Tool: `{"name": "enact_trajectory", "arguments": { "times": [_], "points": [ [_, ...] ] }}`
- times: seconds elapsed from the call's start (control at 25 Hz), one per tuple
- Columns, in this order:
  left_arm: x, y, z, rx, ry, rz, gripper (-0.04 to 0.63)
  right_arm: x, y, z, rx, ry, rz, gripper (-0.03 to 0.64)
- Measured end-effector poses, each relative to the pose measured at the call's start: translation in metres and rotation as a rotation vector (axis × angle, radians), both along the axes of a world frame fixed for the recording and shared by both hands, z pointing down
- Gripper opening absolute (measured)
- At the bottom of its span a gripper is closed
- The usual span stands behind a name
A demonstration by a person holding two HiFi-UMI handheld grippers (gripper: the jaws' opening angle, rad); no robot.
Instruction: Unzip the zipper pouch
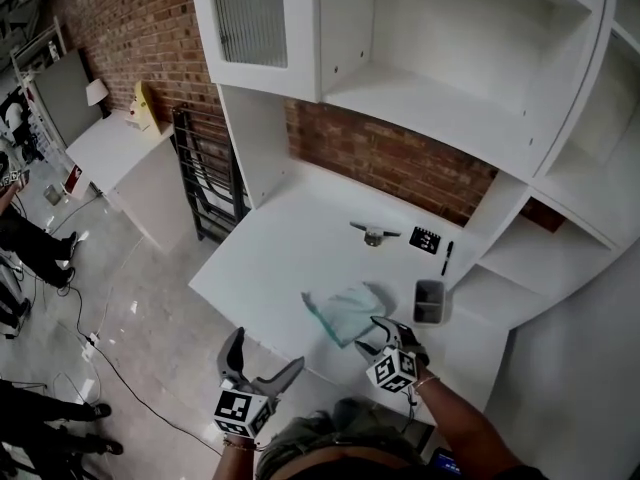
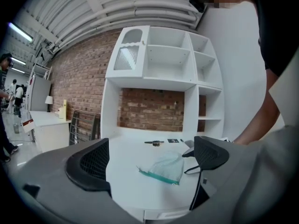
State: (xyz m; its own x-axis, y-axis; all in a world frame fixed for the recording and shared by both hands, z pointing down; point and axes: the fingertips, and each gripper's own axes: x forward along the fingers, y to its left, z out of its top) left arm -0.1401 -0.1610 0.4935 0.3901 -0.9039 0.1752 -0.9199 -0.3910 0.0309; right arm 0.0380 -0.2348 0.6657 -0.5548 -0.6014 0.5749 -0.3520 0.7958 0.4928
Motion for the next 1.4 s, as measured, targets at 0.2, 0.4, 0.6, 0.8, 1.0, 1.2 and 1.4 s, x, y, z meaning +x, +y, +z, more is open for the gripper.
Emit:
{"name": "enact_trajectory", "arguments": {
  "times": [0.2,0.4,0.6,0.8,1.0,1.2,1.4],
  "points": [
    [-0.007,-0.004,0.004,-0.011,0.004,-0.018,0.566,-0.019,0.005,0.025,-0.046,0.108,-0.183,0.275],
    [-0.012,-0.007,0.007,-0.023,0.001,-0.030,0.566,-0.028,0.003,0.038,-0.067,0.188,-0.285,0.250],
    [-0.010,-0.012,0.007,-0.021,0.001,-0.020,0.566,-0.037,0.001,0.053,-0.129,0.246,-0.343,0.204],
    [-0.008,-0.016,0.009,-0.025,0.005,-0.003,0.566,-0.041,0.008,0.059,-0.223,0.232,-0.358,0.078],
    [-0.002,-0.020,0.012,-0.029,0.003,0.029,0.566,-0.039,0.009,0.059,-0.421,0.112,-0.249,0.012],
    [0.008,-0.025,0.016,-0.030,0.004,0.077,0.566,-0.041,0.003,0.026,-0.532,-0.086,-0.155,0.011],
    [0.028,-0.028,0.015,-0.022,-0.002,0.163,0.565,-0.033,-0.005,-0.029,-0.614,-0.300,-0.139,0.011]
  ]
}}
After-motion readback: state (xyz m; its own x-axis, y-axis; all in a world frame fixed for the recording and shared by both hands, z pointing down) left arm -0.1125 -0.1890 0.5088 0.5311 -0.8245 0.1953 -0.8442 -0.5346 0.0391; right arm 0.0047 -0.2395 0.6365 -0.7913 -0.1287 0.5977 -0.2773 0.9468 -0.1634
